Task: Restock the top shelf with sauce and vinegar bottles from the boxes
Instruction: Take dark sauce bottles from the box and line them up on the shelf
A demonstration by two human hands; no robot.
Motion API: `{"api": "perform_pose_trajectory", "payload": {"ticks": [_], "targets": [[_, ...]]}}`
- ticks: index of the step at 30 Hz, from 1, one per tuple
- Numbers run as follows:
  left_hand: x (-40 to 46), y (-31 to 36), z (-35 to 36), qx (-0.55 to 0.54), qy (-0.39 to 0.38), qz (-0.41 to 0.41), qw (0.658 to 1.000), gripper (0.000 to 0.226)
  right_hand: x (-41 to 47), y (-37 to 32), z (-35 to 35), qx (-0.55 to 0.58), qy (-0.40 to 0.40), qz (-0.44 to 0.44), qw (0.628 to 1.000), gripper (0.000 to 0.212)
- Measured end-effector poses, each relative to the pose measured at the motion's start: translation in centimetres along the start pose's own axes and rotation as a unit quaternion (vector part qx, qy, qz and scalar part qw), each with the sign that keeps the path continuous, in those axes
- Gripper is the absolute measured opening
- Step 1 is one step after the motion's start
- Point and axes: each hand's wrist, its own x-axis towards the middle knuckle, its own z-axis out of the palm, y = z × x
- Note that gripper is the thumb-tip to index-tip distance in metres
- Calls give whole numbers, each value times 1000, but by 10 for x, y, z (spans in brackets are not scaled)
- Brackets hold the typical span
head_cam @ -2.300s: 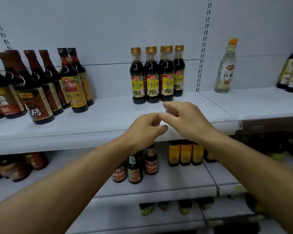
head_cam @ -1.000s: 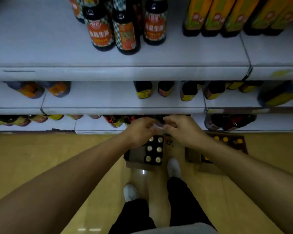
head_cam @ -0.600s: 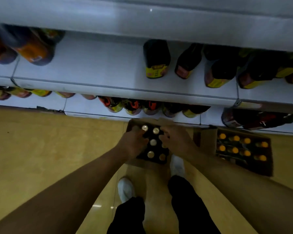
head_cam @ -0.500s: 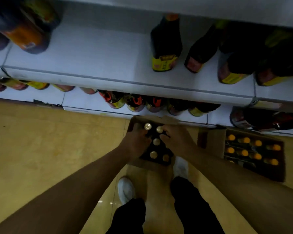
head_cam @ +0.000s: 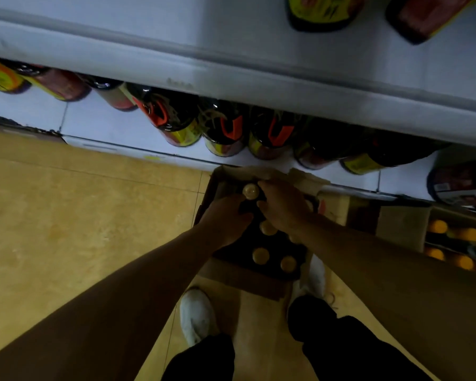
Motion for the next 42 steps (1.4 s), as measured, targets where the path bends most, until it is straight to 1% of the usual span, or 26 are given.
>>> {"api": "perform_pose_trajectory", "payload": {"ticks": [1,4,5,7,9,12,14,16,19,23,26,29,33,35,37,40,42], "targets": [[7,-4,3,-1,-1,-2,1000,32,8,2,6,-9,-5,-5,1000,44],[26,-15,11,-1,-1,-1,1000,29,27,7,20,-27,-8,-31,999,29],[31,-19,14,-5,1,-4,1000,27,33,8,24,-42,-2,-45,998,28],[40,-25,18,-21,3,-14,1000,25,44,6,29,-89,7,-69,994,33],[49,-30,20,-32,2,-15,999,28,53,3,35,-140,-7,-68,988,40],[63,-36,22,-12,4,-9,1000,29,62,0,41,-229,-37,-48,972,45],[69,-38,22,17,2,1,1000,32,65,-1,41,-265,-44,-45,962,49],[70,-39,21,29,4,5,1000,35,64,-1,39,-262,-38,-50,963,43],[68,-36,21,19,10,4,1000,35,59,0,34,-233,-33,-56,970,31],[60,-32,21,50,19,24,998,36,46,-9,20,-181,-43,-59,981,32],[45,-24,18,34,26,22,999,31,28,-16,3,-163,-22,-72,984,30],[23,-12,10,23,40,37,998,34,6,-26,-17,-164,-1,-87,983,27],[-12,0,-6,27,55,71,996,45,-28,-48,-51,-168,47,-90,981,28],[-29,6,-15,26,58,85,994,50,-47,-62,-70,-179,46,-86,979,30],[-48,16,-26,16,68,109,992,48,-68,-75,-89,-183,45,-94,978,33],[-81,34,-46,0,82,143,986,38,-98,-93,-121,-172,77,-121,975,38],[-105,47,-63,-12,90,158,983,33,-119,-107,-145,-161,84,-133,974,40]]}}
